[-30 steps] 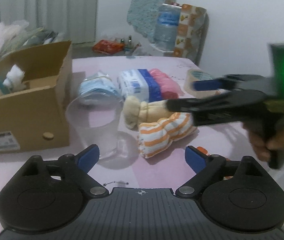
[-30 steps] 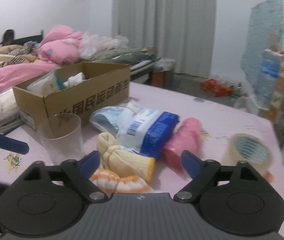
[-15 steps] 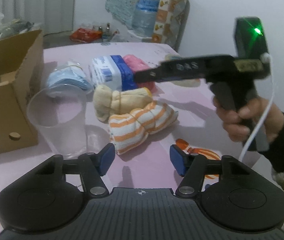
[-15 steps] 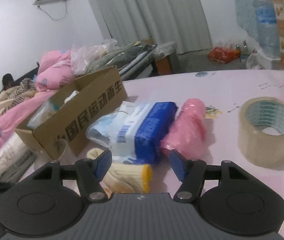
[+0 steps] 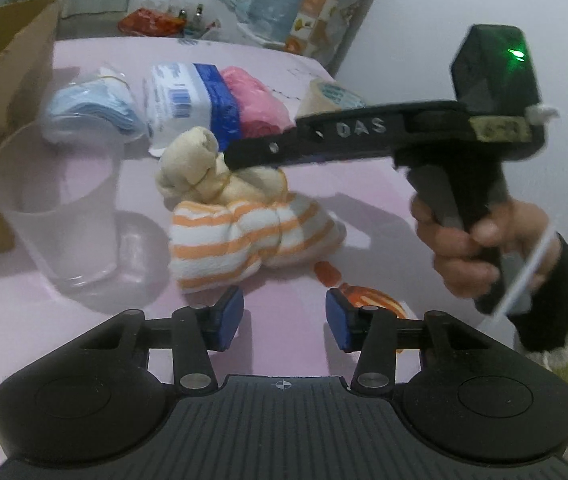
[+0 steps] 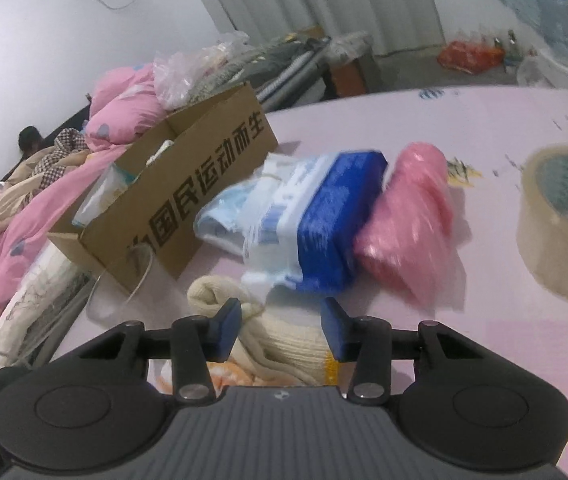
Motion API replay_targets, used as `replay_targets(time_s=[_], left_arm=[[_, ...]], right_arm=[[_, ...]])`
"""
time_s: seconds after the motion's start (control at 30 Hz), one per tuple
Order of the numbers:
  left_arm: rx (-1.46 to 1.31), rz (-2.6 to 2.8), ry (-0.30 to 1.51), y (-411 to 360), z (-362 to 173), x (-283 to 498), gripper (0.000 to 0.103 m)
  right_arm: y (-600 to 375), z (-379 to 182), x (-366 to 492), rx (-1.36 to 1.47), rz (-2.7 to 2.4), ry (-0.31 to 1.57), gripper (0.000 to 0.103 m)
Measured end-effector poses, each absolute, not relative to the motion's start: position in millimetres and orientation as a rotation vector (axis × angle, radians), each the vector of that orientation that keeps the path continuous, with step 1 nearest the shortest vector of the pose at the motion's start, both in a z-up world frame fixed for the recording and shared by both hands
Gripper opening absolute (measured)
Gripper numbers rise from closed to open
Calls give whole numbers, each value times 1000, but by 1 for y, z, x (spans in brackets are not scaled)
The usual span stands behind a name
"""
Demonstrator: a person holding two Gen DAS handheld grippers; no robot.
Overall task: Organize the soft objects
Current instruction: 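Move the right gripper down over the cream knotted sock bundle, then close the right gripper on the cream sock bundle and lift it, then carry the cream sock bundle into the cardboard box and open the right gripper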
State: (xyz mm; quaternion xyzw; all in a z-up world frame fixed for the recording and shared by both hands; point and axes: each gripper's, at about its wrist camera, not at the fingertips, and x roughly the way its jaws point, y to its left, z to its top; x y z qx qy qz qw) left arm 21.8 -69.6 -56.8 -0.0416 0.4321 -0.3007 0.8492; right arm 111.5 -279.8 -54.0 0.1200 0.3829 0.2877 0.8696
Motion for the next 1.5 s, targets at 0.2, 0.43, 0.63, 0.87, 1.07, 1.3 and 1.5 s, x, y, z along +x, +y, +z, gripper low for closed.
replay_targets(time_s=[0.2, 0.43, 0.63, 0.87, 1.07, 1.3, 1.5], left_arm=[[-103, -638, 903, -75, -57, 24, 47], [-159, -605, 917, -61, -59, 24, 56], [-186, -563, 932, -58, -59, 25, 62], [-178, -552, 946, -61, -61, 28, 63], [-181, -568, 944, -63, -61, 30, 68], [-185, -593, 947, -69, -68, 35, 70], [-194, -599, 931, -65, -68, 31, 66]], right_arm=[[-290, -58, 88, 352, 547, 910, 62], [-302, -43, 79, 386, 557, 840, 64], [-294, -52, 111, 365, 542, 838, 67], [-292, -79, 128, 407, 551, 915, 53], [-301, -77, 103, 449, 569, 964, 43], [-314, -89, 87, 589, 602, 1026, 43], [-316, -94, 79, 686, 636, 1040, 42]])
